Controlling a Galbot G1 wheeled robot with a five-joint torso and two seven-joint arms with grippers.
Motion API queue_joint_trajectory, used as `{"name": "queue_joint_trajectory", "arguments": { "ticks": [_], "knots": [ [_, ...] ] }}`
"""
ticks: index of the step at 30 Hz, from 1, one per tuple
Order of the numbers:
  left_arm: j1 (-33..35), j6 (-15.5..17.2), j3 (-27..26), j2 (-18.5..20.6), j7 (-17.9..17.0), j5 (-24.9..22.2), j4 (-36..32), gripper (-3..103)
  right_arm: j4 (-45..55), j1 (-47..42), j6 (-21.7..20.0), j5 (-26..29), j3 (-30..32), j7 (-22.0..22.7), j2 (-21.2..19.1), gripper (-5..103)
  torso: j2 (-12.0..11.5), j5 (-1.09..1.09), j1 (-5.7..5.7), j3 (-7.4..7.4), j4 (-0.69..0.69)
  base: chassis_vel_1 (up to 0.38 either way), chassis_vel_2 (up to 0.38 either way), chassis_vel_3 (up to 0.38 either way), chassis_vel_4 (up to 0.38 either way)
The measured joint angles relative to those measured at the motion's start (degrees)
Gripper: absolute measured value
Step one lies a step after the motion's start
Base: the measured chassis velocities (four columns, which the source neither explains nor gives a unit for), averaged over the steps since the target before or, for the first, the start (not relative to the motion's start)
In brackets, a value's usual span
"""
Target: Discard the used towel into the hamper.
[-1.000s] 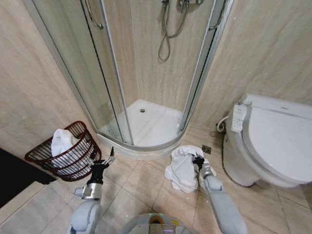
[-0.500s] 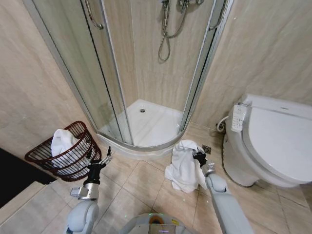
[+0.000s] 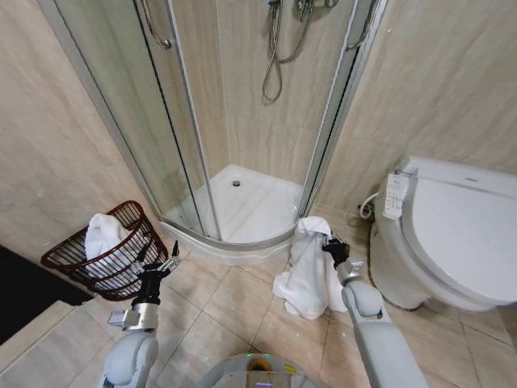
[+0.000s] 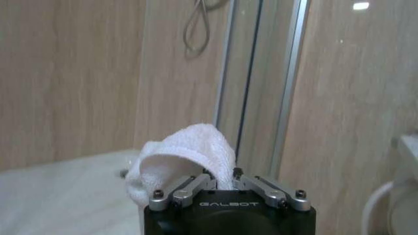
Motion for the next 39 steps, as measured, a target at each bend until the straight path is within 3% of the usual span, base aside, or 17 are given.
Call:
{"name": "queue_joint_trajectory", "arguments": {
  "ticks": [11,26,39],
  "knots": [
    [0.0,-0.3,-0.3,0.4,1.3,-0.7,0.5,100,13.2,-3.1,-7.7,6.1,0.2,3.0,-0.1,8,0.0,0.00,0.00,0.00,0.00,0.000,0.000,0.000,0.000],
    [0.5,-1.8,-0.3,0.8,1.9,-1.9,0.8,100,25.6,-6.8,-11.4,8.6,1.6,5.1,-0.9,8,0.0,-0.01,0.00,0.00,0.00,0.000,0.000,0.000,0.000],
    [0.8,0.3,-1.6,0.8,2.7,-1.7,-1.0,100,31.6,-7.7,-13.8,11.7,4.6,6.4,-4.4,8,0.3,0.00,0.05,0.18,0.02,0.000,0.000,0.000,0.000]
  ]
}}
